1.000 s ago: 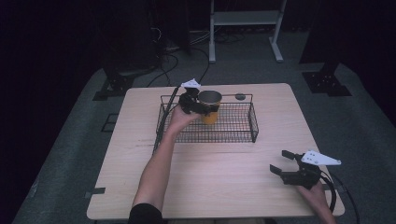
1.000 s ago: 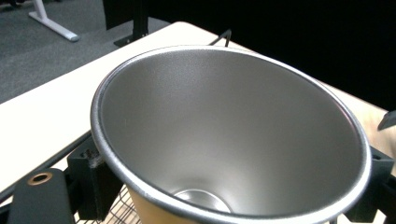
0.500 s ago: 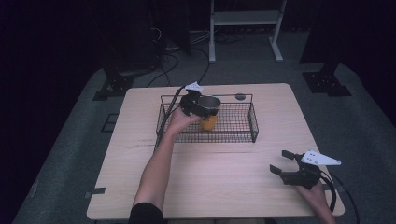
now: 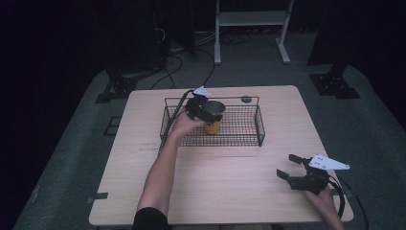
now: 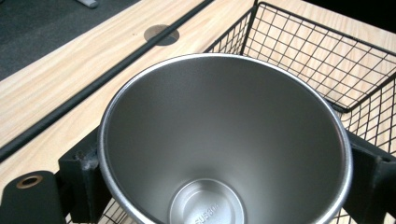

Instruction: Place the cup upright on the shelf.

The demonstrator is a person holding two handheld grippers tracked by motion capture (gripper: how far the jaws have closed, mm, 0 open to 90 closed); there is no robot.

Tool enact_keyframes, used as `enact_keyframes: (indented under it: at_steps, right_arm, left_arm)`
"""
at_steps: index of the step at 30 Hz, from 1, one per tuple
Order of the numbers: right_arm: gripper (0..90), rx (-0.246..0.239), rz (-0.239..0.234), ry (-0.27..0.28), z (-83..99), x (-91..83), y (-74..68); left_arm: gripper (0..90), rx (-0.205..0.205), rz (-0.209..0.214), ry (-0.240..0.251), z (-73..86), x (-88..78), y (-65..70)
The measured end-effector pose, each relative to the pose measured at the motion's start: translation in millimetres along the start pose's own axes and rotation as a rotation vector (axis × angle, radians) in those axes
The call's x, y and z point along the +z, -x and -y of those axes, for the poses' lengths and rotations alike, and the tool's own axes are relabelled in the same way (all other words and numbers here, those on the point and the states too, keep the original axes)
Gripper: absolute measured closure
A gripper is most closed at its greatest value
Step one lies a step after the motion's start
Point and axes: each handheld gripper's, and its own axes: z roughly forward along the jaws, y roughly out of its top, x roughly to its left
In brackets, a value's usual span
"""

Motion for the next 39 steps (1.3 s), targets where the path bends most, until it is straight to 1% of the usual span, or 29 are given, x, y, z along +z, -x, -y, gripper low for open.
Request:
enact_keyframes:
  at_steps: [7,10,16,22,28,39]
  right_arm:
    - [14.0,0.0,0.0,-0.001,0.0,0.0,-0.1]
    - [13.9,-0.002,-0.001,-0.001,0.0,0.0,-0.2]
    - [14.0,-0.002,-0.001,-0.001,0.0,0.0,-0.2]
    - [13.9,-0.002,-0.001,-0.001,0.0,-0.1,-0.2]
    - [14.0,-0.002,-0.002,0.0,0.1,-0.2,-0.2]
    - [13.9,0.002,-0.011,0.008,0.6,-1.7,1.3]
  left_arm:
    - [7.5,0.02,-0.009,-0.018,0.2,-1.3,1.0]
    - [2.9,0.021,-0.016,-0.027,0.1,-1.3,1.5]
    - [2.1,0.039,-0.033,-0.033,-0.2,-2.4,2.2]
    - [1.9,0.044,-0.041,-0.021,-1.6,-5.6,2.4]
    - [1.9,0.037,-0.041,-0.007,-2.4,-8.5,1.9]
    - [1.5,0.028,-0.026,0.04,-5.1,-15.8,1.6]
